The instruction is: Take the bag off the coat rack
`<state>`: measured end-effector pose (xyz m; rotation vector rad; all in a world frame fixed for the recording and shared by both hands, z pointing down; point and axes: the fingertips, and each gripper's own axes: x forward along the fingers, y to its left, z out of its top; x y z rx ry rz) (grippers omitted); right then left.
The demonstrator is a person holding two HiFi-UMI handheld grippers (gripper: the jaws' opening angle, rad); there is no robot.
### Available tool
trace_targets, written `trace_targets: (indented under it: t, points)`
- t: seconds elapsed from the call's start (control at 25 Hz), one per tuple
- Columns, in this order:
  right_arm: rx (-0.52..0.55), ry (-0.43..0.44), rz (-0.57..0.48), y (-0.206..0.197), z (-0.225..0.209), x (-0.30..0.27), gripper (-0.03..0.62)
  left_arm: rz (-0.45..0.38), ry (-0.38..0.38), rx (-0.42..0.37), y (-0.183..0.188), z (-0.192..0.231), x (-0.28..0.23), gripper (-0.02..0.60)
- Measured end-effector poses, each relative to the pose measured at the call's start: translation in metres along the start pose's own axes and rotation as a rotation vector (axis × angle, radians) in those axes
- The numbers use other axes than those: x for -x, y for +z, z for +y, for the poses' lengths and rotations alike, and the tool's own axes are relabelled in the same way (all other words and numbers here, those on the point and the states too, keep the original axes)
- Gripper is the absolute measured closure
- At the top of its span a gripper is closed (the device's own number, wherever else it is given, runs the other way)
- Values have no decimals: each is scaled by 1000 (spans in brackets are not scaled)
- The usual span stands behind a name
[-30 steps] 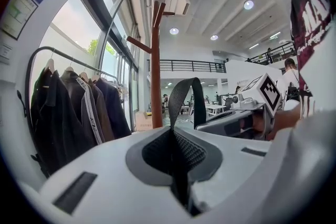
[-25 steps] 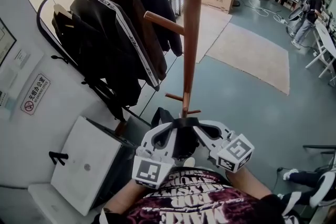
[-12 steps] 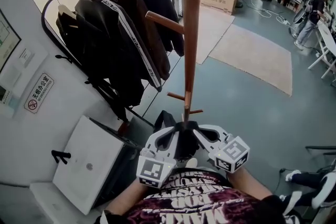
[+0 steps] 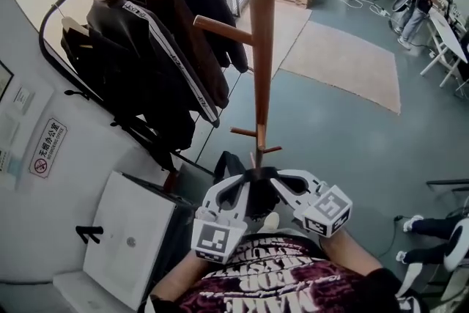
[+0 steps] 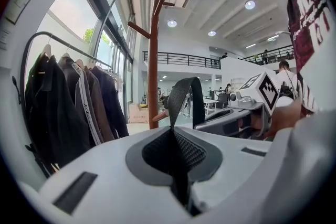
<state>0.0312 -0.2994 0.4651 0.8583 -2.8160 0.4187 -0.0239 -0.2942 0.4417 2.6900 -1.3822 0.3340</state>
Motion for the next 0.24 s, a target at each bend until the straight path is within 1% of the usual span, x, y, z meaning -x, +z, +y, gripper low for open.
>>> trace_targets:
  t: [0.24]
  points:
    - [3,-48,-1,3,7,-13,585,7,-45,-15,0,9,8,574]
